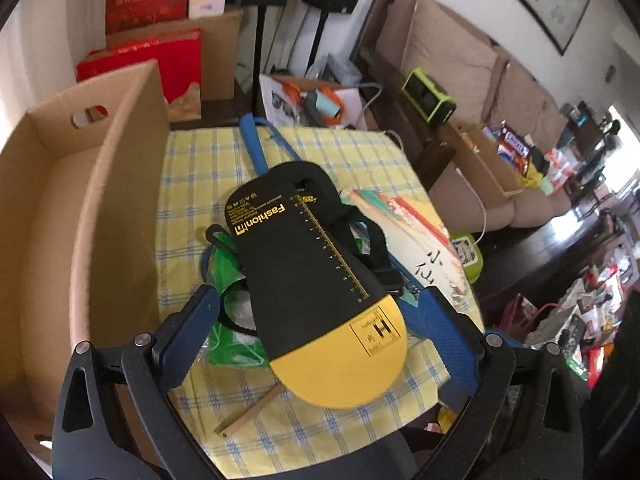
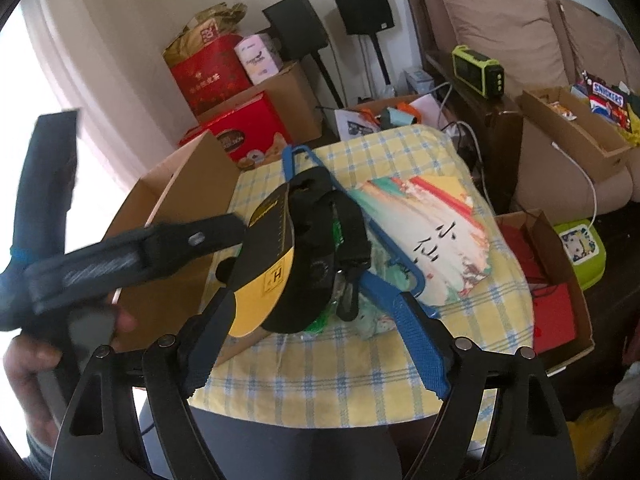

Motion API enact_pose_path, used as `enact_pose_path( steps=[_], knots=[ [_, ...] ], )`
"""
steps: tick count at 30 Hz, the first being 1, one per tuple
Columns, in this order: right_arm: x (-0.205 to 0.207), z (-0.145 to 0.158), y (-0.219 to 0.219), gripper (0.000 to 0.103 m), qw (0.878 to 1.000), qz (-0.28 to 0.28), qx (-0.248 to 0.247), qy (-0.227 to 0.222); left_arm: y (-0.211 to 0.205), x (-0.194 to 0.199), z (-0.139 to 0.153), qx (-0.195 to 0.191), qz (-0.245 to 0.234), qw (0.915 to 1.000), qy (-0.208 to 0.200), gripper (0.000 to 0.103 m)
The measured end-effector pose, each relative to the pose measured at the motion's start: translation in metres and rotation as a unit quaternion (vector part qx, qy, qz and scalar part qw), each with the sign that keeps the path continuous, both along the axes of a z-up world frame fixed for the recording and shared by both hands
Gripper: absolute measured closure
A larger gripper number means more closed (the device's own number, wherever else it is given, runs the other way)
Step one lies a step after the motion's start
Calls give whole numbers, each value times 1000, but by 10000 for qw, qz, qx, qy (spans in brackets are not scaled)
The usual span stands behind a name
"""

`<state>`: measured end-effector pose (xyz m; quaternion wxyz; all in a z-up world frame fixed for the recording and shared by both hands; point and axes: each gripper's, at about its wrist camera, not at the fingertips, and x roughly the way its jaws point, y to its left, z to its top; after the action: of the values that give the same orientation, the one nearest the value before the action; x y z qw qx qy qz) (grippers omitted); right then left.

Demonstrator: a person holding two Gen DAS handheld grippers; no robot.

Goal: Organize objects
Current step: 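Close the left gripper on the black-and-yellow insole and lift it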

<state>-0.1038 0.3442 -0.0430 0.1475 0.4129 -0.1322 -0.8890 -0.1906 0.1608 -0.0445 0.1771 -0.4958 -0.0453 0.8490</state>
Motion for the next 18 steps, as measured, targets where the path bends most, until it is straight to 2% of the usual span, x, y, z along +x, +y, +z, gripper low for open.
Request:
enact_pose_path(
  steps=[4,7,9,15,18],
  knots=[
    [-2,-4,-6,20,9997,155,-187,-13,1,-20,-13,-15,77,9995,-313,4],
    [-5,-8,-12,33,9993,260,-265,-46,1,-33,-22,-18,138,9985,-523,4],
    [-9,-13,-17,49,9989,341,-317,-99,1,-40,-28,26,181,9979,-622,4],
    [-19,-28,-24,63,9968,431,-576,-342,-5,-56,-46,202,377,9940,-1004,4],
    [-20,-30,-26,63,9963,457,-622,-371,-5,-61,-51,282,388,9926,-1117,4]
  ],
)
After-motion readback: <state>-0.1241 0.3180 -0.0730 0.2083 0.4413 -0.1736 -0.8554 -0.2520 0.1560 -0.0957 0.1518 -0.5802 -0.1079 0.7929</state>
